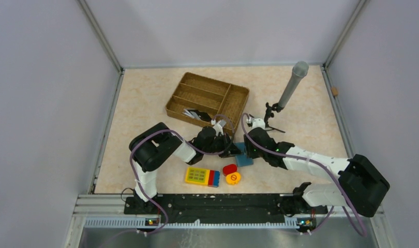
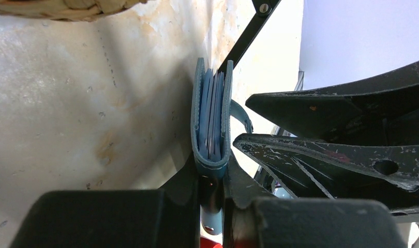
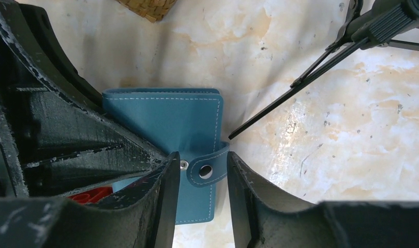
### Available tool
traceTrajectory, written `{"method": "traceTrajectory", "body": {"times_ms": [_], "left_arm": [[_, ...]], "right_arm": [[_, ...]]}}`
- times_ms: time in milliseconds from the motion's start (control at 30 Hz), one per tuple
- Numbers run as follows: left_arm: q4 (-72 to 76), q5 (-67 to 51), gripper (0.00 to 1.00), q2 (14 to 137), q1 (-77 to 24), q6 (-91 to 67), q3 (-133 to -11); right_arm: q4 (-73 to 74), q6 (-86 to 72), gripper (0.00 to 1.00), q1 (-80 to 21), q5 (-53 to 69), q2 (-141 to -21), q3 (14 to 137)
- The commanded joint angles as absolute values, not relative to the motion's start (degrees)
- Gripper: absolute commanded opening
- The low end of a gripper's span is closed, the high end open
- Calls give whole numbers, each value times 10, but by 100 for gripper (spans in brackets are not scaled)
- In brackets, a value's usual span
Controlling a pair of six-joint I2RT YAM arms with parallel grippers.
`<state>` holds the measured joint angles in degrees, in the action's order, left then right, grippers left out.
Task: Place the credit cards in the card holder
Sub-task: Close the card holder at the center of the board.
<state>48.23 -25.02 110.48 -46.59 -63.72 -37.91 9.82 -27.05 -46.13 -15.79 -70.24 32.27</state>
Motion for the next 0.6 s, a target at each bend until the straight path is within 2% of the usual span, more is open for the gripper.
{"method": "traceTrajectory", "body": {"times_ms": [0,200,567], "left_arm": [[432,-233,0,1111,-469,-611,-379],[432,-234,0,1113,-469,-612,-380],[432,-237,0,1116,-470,-614,-381]], "right_arm": [[118,-261,37,-481,-203,-708,356],[142,-261,34,-496,-225,-707,368],[141,-257,22,-497,-229,-720,370]]}}
